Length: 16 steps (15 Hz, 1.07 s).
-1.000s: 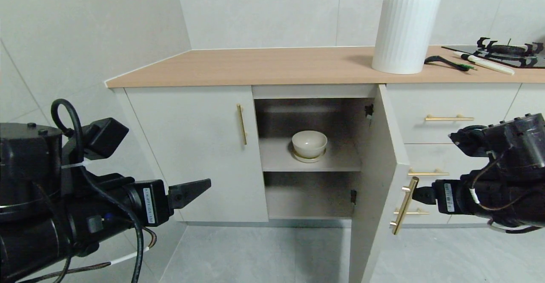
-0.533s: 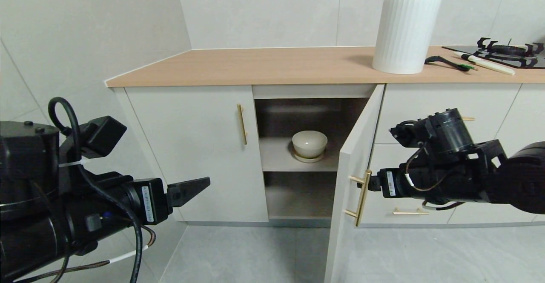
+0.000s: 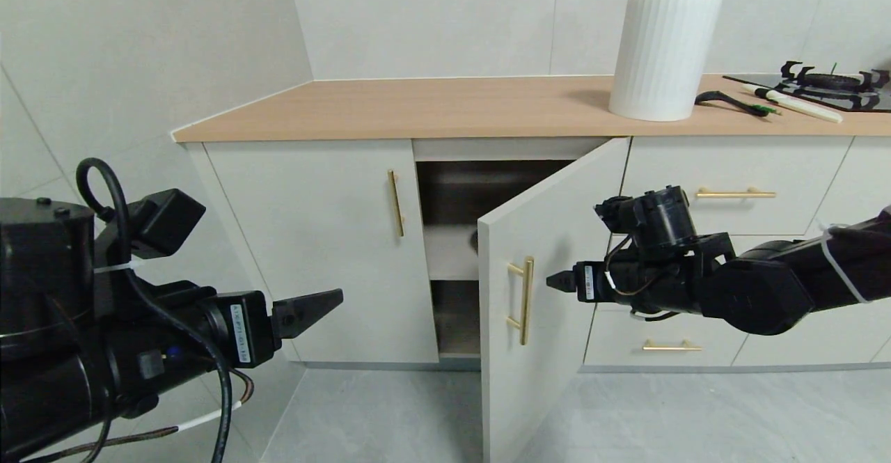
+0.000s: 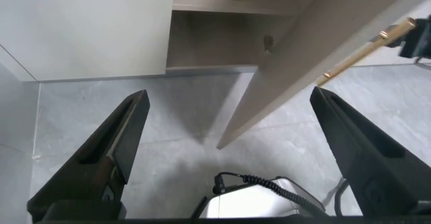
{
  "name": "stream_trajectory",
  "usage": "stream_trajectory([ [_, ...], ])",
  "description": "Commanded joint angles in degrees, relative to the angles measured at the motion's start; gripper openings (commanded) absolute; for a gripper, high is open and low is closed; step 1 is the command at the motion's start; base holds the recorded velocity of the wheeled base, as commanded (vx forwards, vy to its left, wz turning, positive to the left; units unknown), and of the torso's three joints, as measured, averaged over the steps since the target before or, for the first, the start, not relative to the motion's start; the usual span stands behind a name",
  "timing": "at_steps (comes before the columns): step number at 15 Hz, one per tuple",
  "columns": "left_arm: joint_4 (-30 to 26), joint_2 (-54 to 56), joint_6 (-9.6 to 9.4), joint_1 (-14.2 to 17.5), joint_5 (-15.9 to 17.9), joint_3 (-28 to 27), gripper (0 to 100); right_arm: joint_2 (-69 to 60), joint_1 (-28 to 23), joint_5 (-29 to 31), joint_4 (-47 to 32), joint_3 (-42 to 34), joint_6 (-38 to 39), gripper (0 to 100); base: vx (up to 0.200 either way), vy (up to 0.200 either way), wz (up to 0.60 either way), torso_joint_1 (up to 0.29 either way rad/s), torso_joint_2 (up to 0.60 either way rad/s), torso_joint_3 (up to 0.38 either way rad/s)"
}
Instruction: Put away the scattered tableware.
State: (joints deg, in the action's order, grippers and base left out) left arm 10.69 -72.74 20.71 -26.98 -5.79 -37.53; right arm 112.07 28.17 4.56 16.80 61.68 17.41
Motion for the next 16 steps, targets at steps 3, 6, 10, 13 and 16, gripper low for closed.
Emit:
stream_trajectory([
  [3,0.0,0.0,-0.06,0.0,-0.1,-0.1,100,4.7,0.2,0.3,3.5,1.9,3.6,100,0.0,0.0,0.0,0.0,0.0,0.0],
  [6,0.0,0.1,-0.06,0.0,-0.1,0.1,100,6.6,0.2,0.4,4.7,3.6,6.0,100,0.0,0.0,0.0,0.0,0.0,0.0],
  [10,-0.4,0.3,-0.32,0.0,-0.1,0.3,100,8.9,0.7,0.6,7.4,4.7,7.9,100,0.0,0.0,0.0,0.0,0.0,0.0],
  [13,-0.4,0.2,-0.32,0.0,-0.1,0.2,100,9.9,0.7,0.8,9.6,5.1,9.0,100,0.2,0.0,0.0,-0.001,0.0,0.007],
  [16,-0.1,0.2,-0.32,0.1,0.1,0.2,100,12.5,1.7,2.6,10.6,9.8,15.2,100,0.067,0.0,0.0,-0.001,0.0,0.001],
])
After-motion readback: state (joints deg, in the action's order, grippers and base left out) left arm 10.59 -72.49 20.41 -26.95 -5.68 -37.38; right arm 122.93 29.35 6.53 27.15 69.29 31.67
